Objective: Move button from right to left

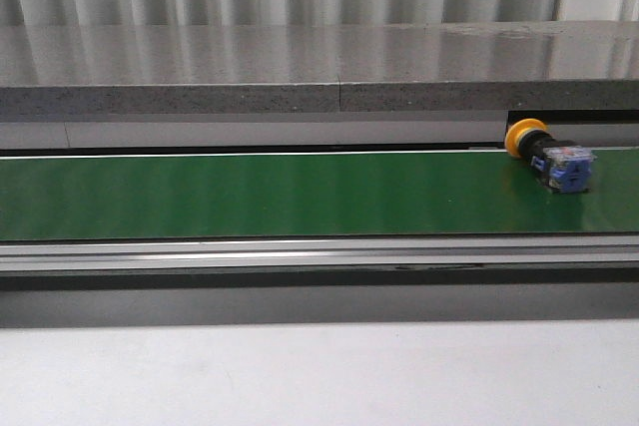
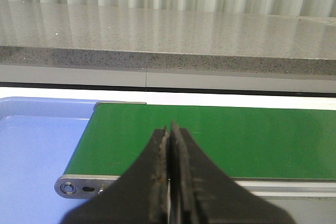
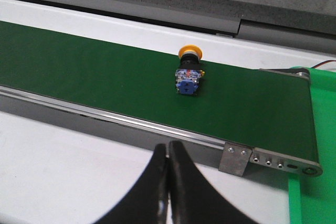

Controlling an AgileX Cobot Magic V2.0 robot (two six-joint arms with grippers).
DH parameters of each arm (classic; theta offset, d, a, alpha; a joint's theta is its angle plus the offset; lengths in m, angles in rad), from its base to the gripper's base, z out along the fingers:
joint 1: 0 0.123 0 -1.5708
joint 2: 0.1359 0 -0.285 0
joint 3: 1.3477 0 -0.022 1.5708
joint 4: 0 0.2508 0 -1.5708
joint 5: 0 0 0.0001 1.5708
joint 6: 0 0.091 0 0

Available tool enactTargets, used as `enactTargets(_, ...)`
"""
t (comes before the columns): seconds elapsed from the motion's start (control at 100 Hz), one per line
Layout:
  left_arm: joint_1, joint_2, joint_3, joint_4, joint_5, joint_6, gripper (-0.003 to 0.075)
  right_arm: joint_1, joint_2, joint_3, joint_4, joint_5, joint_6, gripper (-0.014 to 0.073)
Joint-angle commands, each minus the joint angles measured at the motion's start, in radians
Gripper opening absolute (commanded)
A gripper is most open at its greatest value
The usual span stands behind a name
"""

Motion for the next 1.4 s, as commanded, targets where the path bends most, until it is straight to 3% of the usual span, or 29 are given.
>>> enactTargets(0.0, 0.000, -0.034, 0.025, -0.001, -0.083, -0.006, -0.0020, 0.000, -0.038, -0.010, 0.008, -0.070, -0.010, -0.0065)
enactTargets(0.57, 0.002, -0.020, -0.019, -0.001, -0.118, -0.006, -0.0020, -0.001, -0.070, -0.010, 0.008, -0.068, -0.010, -0.0065)
enactTargets(0.9, 0.002, 0.138, -0.226, 0.008, 0.084, -0.002, -0.0020, -0.001, -0.070, -0.010, 0.008, -0.068, -0.010, -0.0065)
enactTargets(1.03, 0.002, 0.233, -0.319, 0.008, 0.233, -0.002, -0.0013, -0.001, -0.070, -0.010, 0.008, -0.068, -0.010, -0.0065)
enactTargets(1.08, 0.002, 0.272, -0.347, 0.008, 0.263, -0.002, 0.0026, -0.001, -0.070, -0.010, 0.008, -0.068, -0.010, -0.0065)
enactTargets(1.15, 0.002, 0.319, -0.372, 0.002, 0.262, -0.002, 0.0153, -0.001, -0.070, -0.010, 0.008, -0.068, -0.010, -0.0065)
enactTargets(1.3, 0.002, 0.380, -0.395, 0.002, 0.215, -0.002, 0.0550, -0.001, -0.070, -0.010, 0.008, -0.068, -0.010, -0.0065)
enactTargets(1.39, 0.002, 0.390, -0.395, 0.002, 0.167, -0.002, 0.0636, -0.001, -0.070, -0.010, 0.008, -0.068, -0.010, -0.0065)
